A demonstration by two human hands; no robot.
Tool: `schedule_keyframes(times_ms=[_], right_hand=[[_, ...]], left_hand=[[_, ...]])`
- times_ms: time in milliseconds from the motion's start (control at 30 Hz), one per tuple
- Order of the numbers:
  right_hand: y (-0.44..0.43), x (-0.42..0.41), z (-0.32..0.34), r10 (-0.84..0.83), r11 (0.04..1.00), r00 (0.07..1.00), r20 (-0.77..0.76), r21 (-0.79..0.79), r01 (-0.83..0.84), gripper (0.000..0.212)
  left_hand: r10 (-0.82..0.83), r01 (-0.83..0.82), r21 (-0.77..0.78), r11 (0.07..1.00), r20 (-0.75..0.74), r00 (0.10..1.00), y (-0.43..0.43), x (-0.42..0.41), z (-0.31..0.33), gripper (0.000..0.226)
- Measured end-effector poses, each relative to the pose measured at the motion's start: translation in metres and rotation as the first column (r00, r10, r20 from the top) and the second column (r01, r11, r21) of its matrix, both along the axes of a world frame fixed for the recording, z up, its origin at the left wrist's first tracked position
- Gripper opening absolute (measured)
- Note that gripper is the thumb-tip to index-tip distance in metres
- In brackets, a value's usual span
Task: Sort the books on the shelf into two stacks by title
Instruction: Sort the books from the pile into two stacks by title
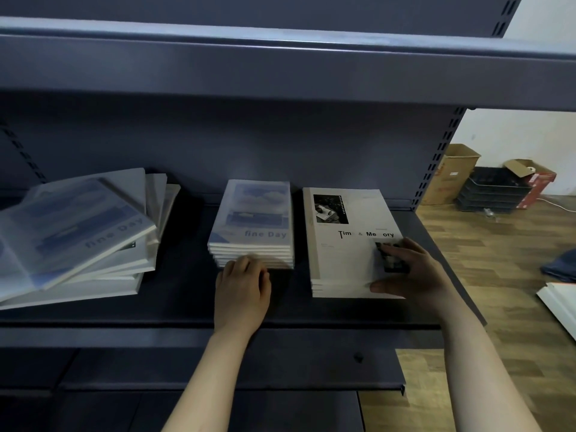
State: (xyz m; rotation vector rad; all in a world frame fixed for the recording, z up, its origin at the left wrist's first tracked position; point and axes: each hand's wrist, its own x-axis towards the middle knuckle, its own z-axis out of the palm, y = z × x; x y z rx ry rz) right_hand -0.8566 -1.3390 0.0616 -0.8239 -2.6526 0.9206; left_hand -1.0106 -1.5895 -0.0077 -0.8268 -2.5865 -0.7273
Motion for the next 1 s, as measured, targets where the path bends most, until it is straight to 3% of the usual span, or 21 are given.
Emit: schedule_keyframes(times_ms=[267, 433, 500, 567, 767, 867, 1000], right_hand=[[0.001, 0.001, -0.003, -0.021, 1.000, 0.999, 0.036, -0.001, 0.021, 0.093], [-0.002, 0.003, 0.007, 0.051, 0.999, 0.997, 0.059, 0.015, -0.052, 0.080], [-0.004, 0.002, 0.008, 0.024, 0.991, 0.992, 0.123, 0.129, -0.040, 0.082], [-0.008, -0.002, 0.006, -0.029, 0.966, 0.990, 0.140, 0.258, -0.009, 0.069], [-0.034, -0.020, 0.000, 0.125, 0.943, 0.986, -0.114, 0.321, -0.083, 0.029], [-0.064, -0.032, 0.003, 0.218, 0.936, 0.939, -0.265, 0.328, -0.125, 0.021], [-0.102, -0.054, -0.003, 0.302, 0.933, 0.903, -0.306, 0.288, -0.214, 0.017]], left_hand=[[-0.003, 0.003, 0.007, 1.000, 0.000, 1.000, -0.001, 0.002, 0.002, 0.004], [-0.010, 0.010, -0.002, 1.000, 0.017, 1.000, -0.003, 0.004, 0.005, 0.003], [-0.016, 0.016, 0.003, 1.000, 0.032, 0.999, -0.005, 0.004, 0.006, 0.003], [-0.031, 0.030, 0.010, 0.999, 0.048, 0.998, -0.007, 0.006, 0.008, 0.004], [-0.095, 0.085, 0.099, 0.991, 0.098, 0.991, -0.019, 0.010, 0.025, 0.007], [-0.099, 0.091, 0.130, 0.987, 0.058, 0.993, -0.027, 0.008, 0.039, 0.006], [-0.073, 0.074, 0.160, 0.984, -0.009, 0.997, -0.040, 0.003, 0.062, 0.011]])
